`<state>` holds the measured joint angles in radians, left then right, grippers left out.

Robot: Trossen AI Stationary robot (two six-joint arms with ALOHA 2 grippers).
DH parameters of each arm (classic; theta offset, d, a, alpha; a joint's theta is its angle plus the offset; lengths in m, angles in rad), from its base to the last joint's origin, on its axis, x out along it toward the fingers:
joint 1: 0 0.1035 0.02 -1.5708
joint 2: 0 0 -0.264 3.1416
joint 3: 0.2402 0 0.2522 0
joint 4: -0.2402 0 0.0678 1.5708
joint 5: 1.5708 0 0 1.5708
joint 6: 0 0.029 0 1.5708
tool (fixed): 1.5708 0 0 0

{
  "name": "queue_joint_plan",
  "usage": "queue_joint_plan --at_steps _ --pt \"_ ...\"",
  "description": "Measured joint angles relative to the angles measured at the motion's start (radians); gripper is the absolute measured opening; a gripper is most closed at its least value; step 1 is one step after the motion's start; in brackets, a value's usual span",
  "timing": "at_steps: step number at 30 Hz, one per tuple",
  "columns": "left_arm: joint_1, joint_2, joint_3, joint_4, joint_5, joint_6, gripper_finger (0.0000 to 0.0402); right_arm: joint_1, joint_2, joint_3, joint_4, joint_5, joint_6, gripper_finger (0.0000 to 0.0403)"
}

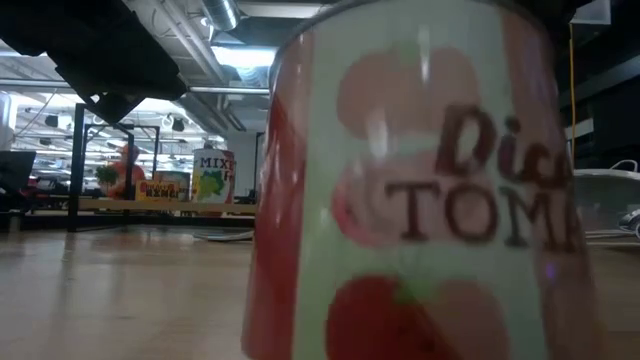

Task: Pick and place cans onto a shelf
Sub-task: Put the light red can on the shelf

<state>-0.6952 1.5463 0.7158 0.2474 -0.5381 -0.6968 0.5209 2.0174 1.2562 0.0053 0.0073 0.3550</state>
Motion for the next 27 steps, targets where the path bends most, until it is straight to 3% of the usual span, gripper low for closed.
queue_joint_plan --at_steps 3,13,27 --pt "0.0 0.0 0.0 0.0 0.0 0.0 0.0055 -0.005 -0.001 0.053 -0.068 -0.002 -0.052 0.001" --pt "0.0 0.0 0.0 0.0 0.001 0.0 0.0055 -0.073 -0.005 0.399 -0.538 -0.001 -0.262 0.001" --pt "0.0 0.0 0.0 -0.001 0.003 0.004 0.0055 -0.275 -0.007 0.946 -1.032 0.0 -0.525 0.0009"
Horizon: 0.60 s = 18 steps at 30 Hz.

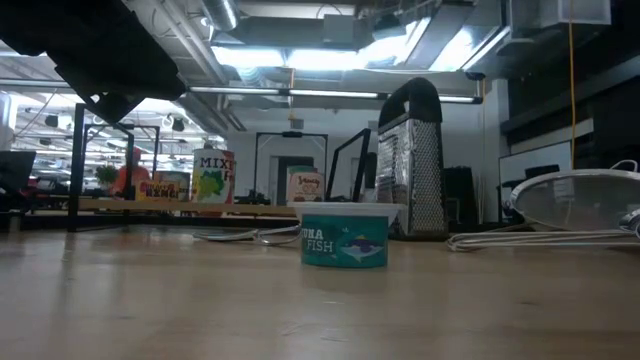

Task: Pick and place cans onto a shelf
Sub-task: Put the light red can on the shelf

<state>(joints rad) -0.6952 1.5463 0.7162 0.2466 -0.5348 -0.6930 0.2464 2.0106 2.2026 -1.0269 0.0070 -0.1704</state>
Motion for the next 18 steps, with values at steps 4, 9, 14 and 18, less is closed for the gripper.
queue_joint_plan --at_steps 4,9,14,18 --pt "0.002 0.0 0.0 0.0 -0.031 0.084 0.0055 -0.116 -0.001 0.106 -0.042 0.0 -0.093 0.0009" --pt "0.035 0.0 0.0 0.001 -0.096 0.187 0.0055 -0.286 -0.001 0.141 -0.013 -0.006 -0.184 0.0009" --pt "0.085 0.0 0.0 0.001 -0.096 0.207 0.0055 -0.447 0.005 0.119 0.054 -0.082 -0.235 0.0009" --pt "0.117 0.0 0.0 0.001 -0.082 0.209 0.0055 -0.555 0.011 0.046 0.184 -0.187 -0.28 0.0009"
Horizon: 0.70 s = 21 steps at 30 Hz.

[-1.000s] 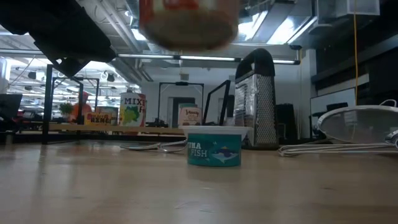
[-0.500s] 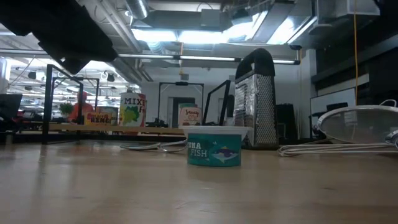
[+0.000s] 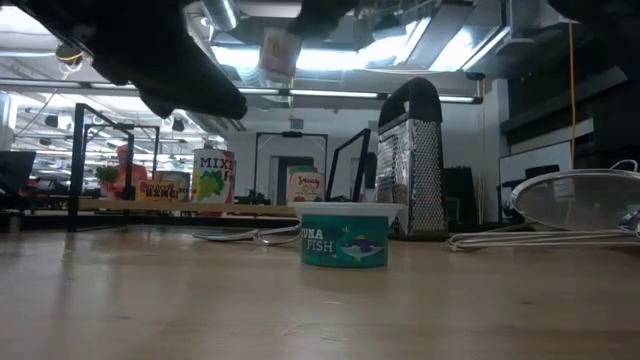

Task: Pick and place cans onto a shelf
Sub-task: Put the light red can on the shelf

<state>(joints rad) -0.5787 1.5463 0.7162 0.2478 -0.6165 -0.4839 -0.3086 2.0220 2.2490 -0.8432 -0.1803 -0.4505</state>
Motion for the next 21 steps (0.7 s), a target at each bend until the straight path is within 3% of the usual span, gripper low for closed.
queue_joint_plan --at_steps 13,21 --pt "0.038 0.0 0.0 0.0 0.009 -0.004 0.0055 -0.178 0.01 -0.281 0.398 -0.145 -0.054 0.0009" --pt "0.038 0.0 0.0 0.011 0.009 -0.011 0.0055 -0.187 0.157 -0.249 0.428 -0.152 -0.056 0.0009"
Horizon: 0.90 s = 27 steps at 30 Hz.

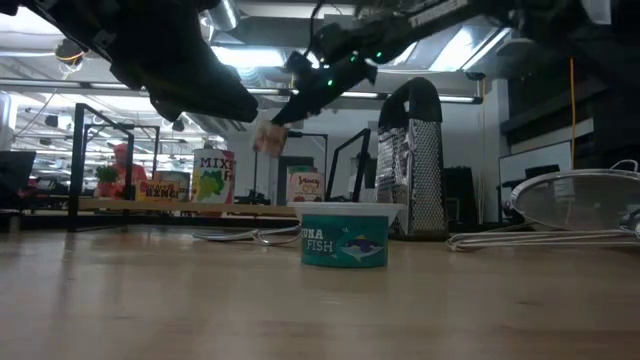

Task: Pick and place cans onto a shelf
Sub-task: Put the light red can on the shelf

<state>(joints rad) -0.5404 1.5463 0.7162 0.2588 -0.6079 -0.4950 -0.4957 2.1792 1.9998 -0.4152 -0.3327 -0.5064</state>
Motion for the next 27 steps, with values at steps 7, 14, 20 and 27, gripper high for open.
queue_joint_plan --at_steps 7,14,20,27 --pt "0.0 0.0 0.0 0.001 0.0 0.0 0.0055 0.0 0.11 0.062 -0.001 -0.002 0.0 0.0009" --pt "0.0 0.0 0.0 0.001 0.0 0.0 0.0055 -0.011 0.155 0.087 0.002 -0.002 -0.003 0.0009" --pt "0.0 0.0 0.0 0.0 0.0 0.007 0.0055 -0.026 0.173 0.087 0.0 -0.002 -0.003 0.0009" --pt "0.0 0.0 0.0 0.0 0.0 0.008 0.0055 -0.026 0.2 0.086 0.003 -0.002 -0.003 0.0009"
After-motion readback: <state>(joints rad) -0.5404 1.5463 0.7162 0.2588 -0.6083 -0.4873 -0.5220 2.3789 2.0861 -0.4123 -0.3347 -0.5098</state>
